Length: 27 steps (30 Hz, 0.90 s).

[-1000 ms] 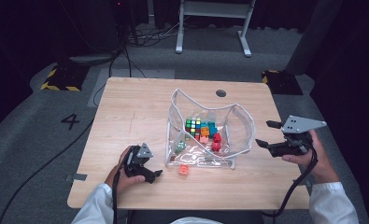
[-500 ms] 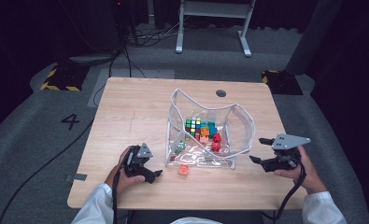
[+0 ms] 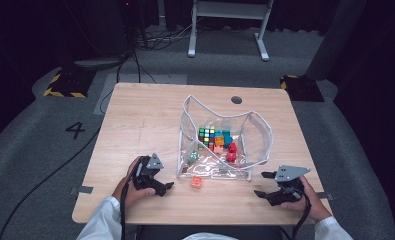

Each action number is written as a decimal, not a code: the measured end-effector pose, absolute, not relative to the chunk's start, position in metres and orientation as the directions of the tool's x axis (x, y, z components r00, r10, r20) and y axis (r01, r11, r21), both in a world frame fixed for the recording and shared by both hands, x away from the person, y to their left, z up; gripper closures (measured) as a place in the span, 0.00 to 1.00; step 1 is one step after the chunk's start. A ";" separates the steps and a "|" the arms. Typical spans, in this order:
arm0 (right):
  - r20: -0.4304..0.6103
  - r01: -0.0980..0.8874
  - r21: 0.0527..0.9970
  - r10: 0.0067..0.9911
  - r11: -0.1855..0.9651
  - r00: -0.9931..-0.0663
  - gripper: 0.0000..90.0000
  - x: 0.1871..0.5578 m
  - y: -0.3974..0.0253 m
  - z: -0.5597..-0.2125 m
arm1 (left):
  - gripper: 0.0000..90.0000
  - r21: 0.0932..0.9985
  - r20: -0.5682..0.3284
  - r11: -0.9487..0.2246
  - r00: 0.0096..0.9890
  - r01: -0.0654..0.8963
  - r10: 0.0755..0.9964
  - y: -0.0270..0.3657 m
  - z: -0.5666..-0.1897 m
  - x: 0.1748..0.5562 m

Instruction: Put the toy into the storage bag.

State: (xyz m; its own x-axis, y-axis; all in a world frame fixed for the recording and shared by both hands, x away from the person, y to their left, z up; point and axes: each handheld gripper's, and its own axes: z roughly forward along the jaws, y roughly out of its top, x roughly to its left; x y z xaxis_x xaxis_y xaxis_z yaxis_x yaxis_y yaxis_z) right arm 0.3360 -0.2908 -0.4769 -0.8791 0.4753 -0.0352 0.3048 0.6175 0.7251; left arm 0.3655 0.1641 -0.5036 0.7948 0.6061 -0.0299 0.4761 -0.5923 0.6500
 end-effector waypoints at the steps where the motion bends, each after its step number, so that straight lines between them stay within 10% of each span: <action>1: -0.039 0.299 0.720 0.467 0.626 -0.883 0.29 0.335 -0.287 -0.480 | 0.00 0.650 -0.030 -0.592 0.795 0.476 0.607 0.164 -0.504 0.366; 27: 0.002 0.259 0.738 0.382 0.623 -0.924 0.29 0.328 -0.183 -0.503 | 0.00 0.649 -0.032 -0.593 0.795 0.477 0.606 0.164 -0.504 0.365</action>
State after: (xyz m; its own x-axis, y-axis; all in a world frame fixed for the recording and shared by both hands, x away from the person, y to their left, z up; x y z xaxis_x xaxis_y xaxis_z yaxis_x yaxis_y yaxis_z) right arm 0.3279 -0.1833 -0.5034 -0.9241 0.3821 0.0020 0.2591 0.6227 0.7383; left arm 0.3655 0.1641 -0.5035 0.7952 0.6055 -0.0320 0.4774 -0.5926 0.6488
